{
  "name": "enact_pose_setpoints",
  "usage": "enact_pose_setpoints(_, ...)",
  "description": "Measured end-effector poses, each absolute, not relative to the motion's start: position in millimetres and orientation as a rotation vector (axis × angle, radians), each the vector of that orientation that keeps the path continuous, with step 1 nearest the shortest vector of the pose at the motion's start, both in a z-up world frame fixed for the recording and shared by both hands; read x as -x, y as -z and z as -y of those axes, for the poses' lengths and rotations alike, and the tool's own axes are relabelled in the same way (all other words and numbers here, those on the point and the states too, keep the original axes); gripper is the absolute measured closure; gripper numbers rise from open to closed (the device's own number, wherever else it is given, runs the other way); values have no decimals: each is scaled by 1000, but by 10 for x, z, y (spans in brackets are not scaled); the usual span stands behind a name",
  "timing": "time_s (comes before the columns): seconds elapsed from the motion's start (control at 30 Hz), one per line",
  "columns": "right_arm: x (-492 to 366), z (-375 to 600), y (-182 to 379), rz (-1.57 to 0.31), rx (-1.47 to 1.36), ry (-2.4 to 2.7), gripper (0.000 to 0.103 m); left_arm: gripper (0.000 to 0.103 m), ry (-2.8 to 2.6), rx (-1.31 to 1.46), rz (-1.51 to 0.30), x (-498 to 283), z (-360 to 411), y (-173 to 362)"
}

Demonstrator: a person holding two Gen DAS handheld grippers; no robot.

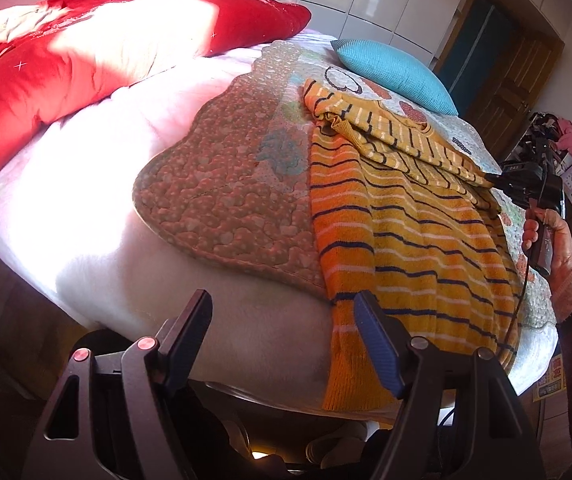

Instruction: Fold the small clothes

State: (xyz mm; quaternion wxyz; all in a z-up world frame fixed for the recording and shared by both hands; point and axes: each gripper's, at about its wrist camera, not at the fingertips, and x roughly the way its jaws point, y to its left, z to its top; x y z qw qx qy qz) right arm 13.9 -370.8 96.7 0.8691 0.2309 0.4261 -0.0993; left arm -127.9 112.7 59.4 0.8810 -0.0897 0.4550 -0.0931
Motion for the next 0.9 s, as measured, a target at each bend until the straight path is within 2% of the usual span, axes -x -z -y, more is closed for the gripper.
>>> enact_pose_setpoints(0.07,-150,3765,-916,-932,-429,260,95,31,205,191,-954,1210,-1097,-587)
enact_pose_setpoints(0.13,-156,3840,-848,-994,-446,262,84,31,219,189,-950,1145,-1054,-608)
enact_pose_setpoints(0.2,-64,3883,-926,-991,-504,234,63,31,229,172,-933,1087,-992,-650)
enact_pose_setpoints(0.33,223,3776,-1339,-970,-509,76,57,30,236,128,-941,941,-865,-638)
enact_pose_setpoints(0.4,432,3754,-1623,-976,-372,81,47,30,254,131,-957,905,-834,-606)
enact_pose_setpoints(0.43,551,3765,-1772,-971,-264,126,45,30,263,133,-959,901,-826,-595)
enact_pose_setpoints(0.5,782,3811,-2032,-958,8,280,34,30,268,129,-957,910,-818,-565)
enact_pose_setpoints(0.57,980,3886,-2182,-950,263,472,32,30,262,133,-963,913,-806,-530)
enact_pose_setpoints(0.63,1170,3981,-2252,-944,390,589,32,30,255,153,-974,915,-807,-499)
enact_pose_setpoints(0.73,1511,3981,-2221,-934,269,499,32,30,244,165,-972,976,-796,-491)
enact_pose_setpoints(0.9,1993,3529,-1610,-954,19,308,32,30,208,96,-978,1105,-714,-477)
